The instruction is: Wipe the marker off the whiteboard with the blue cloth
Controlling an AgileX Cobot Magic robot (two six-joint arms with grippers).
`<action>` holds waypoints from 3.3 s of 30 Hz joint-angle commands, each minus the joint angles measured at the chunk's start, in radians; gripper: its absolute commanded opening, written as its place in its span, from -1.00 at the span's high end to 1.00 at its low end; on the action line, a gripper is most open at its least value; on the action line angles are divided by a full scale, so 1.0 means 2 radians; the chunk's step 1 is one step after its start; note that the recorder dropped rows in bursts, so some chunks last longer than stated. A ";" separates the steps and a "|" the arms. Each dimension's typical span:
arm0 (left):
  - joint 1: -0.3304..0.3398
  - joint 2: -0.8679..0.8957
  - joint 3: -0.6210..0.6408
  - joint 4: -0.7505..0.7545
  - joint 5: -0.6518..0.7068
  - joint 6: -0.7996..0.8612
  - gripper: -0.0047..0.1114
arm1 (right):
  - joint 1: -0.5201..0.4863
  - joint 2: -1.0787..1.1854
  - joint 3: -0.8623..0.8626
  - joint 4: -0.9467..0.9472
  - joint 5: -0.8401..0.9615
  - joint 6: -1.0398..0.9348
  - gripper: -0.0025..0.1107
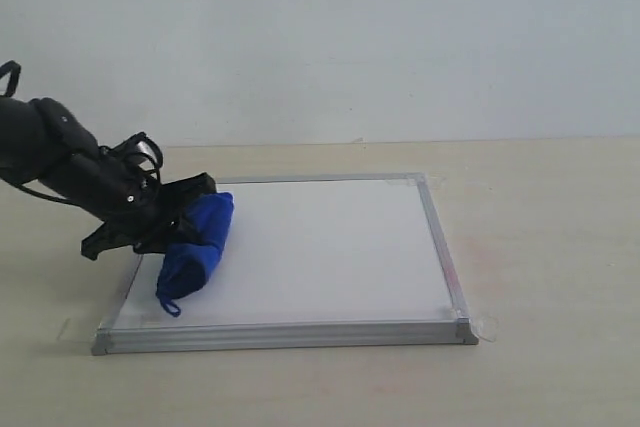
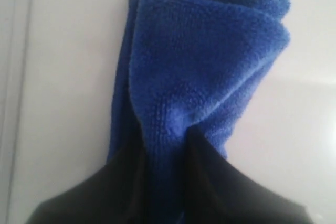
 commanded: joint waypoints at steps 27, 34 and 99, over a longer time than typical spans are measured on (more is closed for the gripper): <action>-0.239 0.023 -0.101 -0.503 -0.079 0.234 0.85 | 0.001 -0.002 0.000 -0.001 -0.003 -0.001 0.93; -0.277 0.068 -0.138 -0.529 -0.139 0.223 0.85 | 0.001 -0.002 0.000 -0.001 -0.003 -0.001 0.93; -0.279 0.180 -0.237 -0.529 -0.145 0.171 0.45 | 0.001 -0.002 0.000 -0.001 -0.003 -0.001 0.93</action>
